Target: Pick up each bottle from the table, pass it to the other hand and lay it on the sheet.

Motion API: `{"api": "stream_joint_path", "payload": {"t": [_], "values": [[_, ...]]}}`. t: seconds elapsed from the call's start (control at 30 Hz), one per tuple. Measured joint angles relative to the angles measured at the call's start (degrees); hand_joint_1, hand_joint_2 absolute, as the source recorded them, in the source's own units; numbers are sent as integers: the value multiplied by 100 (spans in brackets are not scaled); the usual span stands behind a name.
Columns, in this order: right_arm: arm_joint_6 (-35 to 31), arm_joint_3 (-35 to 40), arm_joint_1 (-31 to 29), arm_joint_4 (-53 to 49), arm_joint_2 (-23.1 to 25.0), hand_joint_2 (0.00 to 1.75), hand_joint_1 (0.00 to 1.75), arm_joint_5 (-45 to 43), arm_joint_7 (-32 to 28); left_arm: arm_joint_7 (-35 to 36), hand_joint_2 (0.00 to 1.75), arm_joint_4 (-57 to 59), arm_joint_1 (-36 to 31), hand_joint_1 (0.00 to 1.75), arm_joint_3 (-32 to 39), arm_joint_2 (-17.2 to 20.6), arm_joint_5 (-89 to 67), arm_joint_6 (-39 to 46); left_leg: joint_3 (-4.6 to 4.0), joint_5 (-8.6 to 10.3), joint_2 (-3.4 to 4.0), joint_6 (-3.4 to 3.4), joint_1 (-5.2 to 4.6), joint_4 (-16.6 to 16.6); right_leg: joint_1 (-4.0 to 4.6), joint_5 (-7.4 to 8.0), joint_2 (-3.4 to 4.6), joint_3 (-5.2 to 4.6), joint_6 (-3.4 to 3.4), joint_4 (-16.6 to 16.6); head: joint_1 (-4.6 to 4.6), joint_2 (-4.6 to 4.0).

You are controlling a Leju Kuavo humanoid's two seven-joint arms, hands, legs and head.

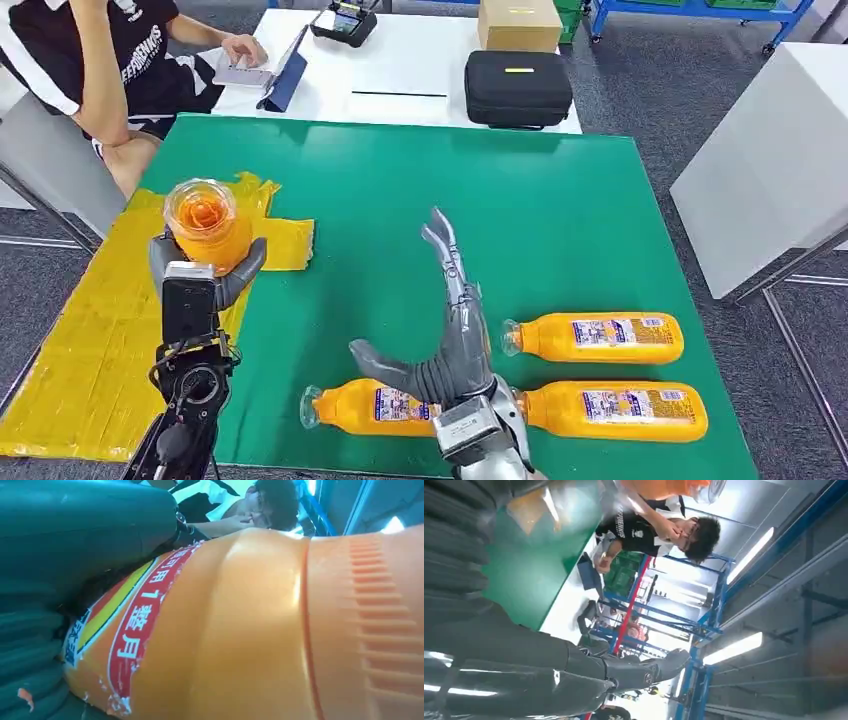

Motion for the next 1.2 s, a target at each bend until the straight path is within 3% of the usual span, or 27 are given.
{"api": "stream_joint_path", "payload": {"t": [0.13,0.27,0.37,0.53,0.63,0.73,0.93,1.2], "values": [[-44,-20,3,-44,-15,175,0,-50,0,499,175,92,-103,175,77,11,-2830,635,0,1,-2,0,0,0,0,0,-2,1,0,0,2,0],[-89,-24,0,-151,-55,175,0,-194,37,1877,175,218,-349,175,213,169,-6926,652,1,1,2,0,-1,0,-1,1,-1,0,1,0,2,0],[-88,-28,-2,-277,-90,175,0,-245,72,3443,175,678,-814,175,-542,572,-6706,652,3,6,1,-2,0,1,0,3,-2,2,1,0,0,0],[-85,-39,-5,-479,-107,175,0,-243,83,4589,175,1785,-1614,175,-2039,1054,-6532,652,5,11,-2,-1,0,0,0,4,-4,7,1,5,-4,0],[-85,-59,-5,-553,-112,175,0,-240,83,4680,175,2381,-1946,175,-2737,1172,-6506,652,5,11,5,-1,-3,1,-3,6,1,5,3,5,0,0],[-68,-66,-21,-568,-112,175,0,-240,83,4397,175,2868,-2137,175,-2957,1222,-6419,652,5,11,2,-1,-3,1,-3,6,0,6,3,5,2,0],[-55,-74,-46,-577,-114,175,0,-245,81,3364,175,3581,-2343,175,-2813,1375,-6080,654,5,11,4,-2,1,0,1,5,0,3,2,6,0,0],[0,-74,-68,-577,-116,175,0,-278,92,2798,175,4446,-2467,175,-2334,1416,-5835,602,4,11,7,-2,1,0,0,4,2,4,1,6,4,0]]}}
